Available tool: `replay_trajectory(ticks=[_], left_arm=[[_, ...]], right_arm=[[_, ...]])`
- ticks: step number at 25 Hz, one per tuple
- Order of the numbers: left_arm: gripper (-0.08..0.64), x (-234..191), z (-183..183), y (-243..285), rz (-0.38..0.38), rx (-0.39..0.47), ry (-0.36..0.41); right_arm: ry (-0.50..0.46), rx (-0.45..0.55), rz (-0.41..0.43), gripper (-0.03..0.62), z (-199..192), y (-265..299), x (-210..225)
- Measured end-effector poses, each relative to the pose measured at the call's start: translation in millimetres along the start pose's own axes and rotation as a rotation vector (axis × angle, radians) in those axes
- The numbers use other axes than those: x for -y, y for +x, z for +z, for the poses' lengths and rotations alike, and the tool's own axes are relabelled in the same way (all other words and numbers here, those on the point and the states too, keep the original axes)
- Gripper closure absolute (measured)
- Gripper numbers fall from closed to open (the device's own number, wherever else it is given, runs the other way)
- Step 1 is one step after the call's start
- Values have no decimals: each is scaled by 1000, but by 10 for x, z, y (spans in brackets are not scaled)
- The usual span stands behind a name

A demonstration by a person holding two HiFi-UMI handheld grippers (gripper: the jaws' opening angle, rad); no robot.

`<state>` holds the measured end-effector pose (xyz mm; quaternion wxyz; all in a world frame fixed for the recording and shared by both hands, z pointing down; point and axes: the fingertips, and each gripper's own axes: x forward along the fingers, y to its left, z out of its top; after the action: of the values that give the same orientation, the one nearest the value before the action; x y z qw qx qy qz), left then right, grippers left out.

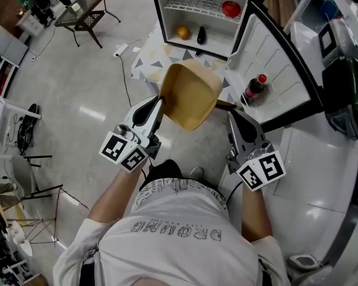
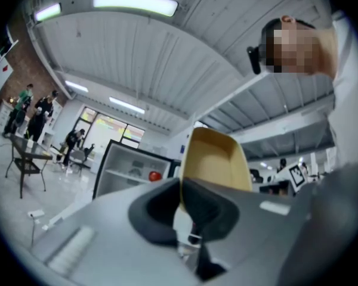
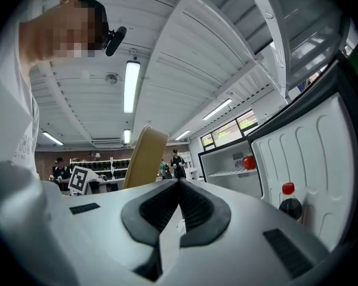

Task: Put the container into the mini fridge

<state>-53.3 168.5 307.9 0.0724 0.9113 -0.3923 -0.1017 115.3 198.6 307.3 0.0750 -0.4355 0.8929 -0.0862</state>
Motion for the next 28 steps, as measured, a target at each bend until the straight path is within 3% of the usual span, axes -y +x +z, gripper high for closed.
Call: replay_trajectory(ticks=[13, 28], left_arm=[[541, -483, -16, 367, -14, -4, -19], [541, -2141, 7, 1023, -40, -28, -56]], right_arm=[[20, -6, -30, 591, -73, 440, 298], [7, -23, -107, 591, -176, 2029, 747]])
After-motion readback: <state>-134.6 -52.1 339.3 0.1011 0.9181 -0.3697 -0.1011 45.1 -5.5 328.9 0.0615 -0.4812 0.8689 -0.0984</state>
